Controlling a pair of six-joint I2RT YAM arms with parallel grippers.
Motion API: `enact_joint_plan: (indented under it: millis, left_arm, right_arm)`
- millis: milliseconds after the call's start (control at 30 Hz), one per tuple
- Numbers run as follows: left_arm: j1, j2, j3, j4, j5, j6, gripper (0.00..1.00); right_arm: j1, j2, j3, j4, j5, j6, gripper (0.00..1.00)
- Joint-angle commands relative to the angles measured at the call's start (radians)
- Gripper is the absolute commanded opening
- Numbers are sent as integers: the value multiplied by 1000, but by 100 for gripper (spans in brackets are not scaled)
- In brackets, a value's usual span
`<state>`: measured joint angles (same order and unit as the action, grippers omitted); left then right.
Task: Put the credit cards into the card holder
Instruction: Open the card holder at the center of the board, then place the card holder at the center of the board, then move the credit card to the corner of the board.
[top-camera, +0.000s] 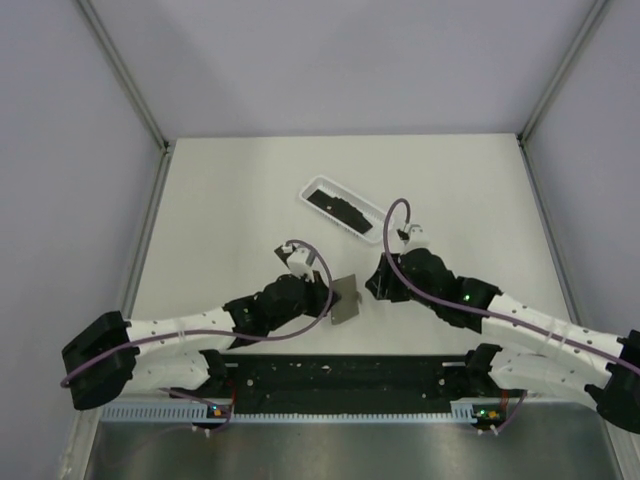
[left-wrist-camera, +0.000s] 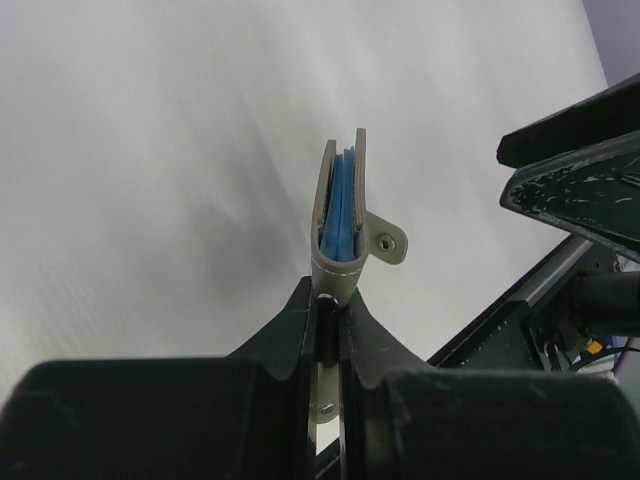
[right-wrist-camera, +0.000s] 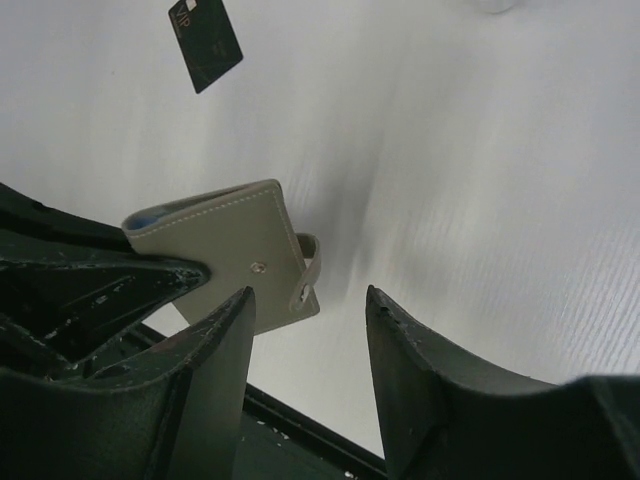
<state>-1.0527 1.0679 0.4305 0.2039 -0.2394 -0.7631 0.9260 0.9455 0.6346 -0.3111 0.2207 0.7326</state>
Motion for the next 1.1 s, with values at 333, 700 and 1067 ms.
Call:
enact_joint_plan:
  millis: [333,700,1067]
  left_arm:
    - [172,158,4,79,187,-36,58]
    - [278,-35,-16,-153,72,51,67]
    - [431,-152,-33,-303,11,19,57]
  right_arm:
    - [-67,-83,-24,-45,14,-35,51]
    - [-78,73,46,-8,-64,-111,51]
    - [-78,461,298,138,-265,-222,51]
